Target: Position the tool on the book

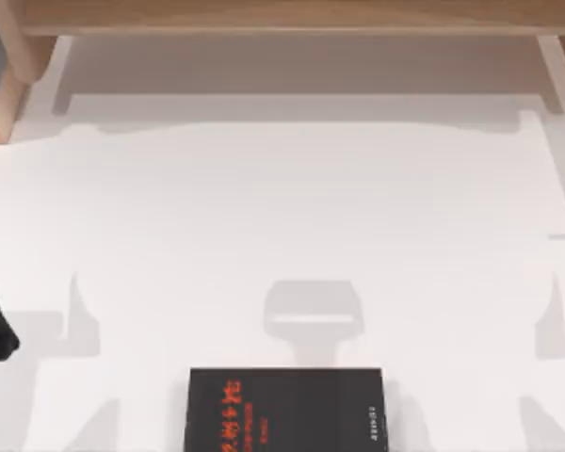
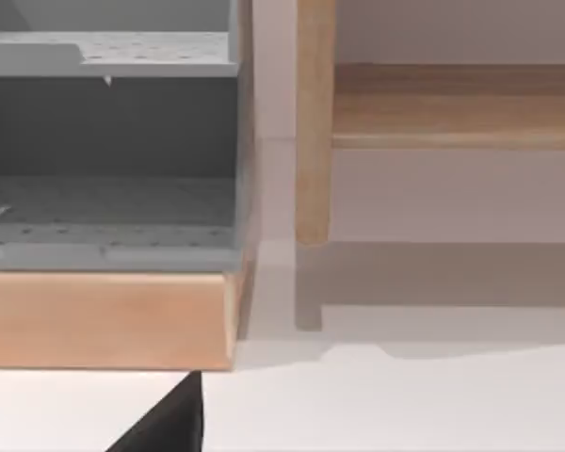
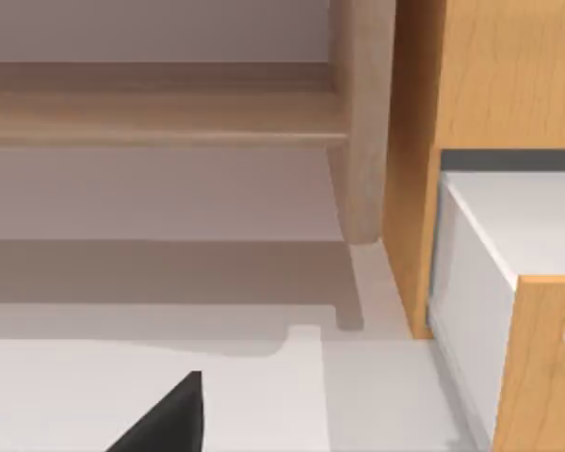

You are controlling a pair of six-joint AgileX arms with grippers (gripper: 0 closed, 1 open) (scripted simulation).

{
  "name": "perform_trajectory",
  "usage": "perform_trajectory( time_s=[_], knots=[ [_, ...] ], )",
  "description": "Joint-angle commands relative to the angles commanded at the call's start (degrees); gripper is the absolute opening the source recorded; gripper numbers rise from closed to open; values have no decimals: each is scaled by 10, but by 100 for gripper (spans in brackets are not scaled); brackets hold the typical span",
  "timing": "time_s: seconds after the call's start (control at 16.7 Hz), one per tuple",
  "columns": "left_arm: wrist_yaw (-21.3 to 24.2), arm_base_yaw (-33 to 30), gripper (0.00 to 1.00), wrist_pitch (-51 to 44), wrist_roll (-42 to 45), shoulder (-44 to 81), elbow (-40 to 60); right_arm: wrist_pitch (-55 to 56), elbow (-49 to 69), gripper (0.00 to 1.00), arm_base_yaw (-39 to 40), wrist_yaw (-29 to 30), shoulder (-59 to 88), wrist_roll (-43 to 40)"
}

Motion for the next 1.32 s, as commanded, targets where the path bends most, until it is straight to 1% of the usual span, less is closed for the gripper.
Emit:
perform_trajectory(
  time_s=[0.18,0.3,0.54,0.78,1.02,1.32],
  knots=[
    [0,0,100,0,0,0,0,-3,5,100,0,-1,5,1],
    [0,0,100,0,0,0,0,-16,32,100,-1,-5,32,4],
    [0,0,100,0,0,0,0,-82,153,100,-7,-19,151,11],
    [0,0,100,0,0,0,0,-189,344,100,-23,-31,347,6],
    [0,0,100,0,0,0,0,-319,571,100,-49,-41,583,-12],
    [0,0,100,0,0,0,0,-495,860,100,-101,-47,890,-45]
  ],
)
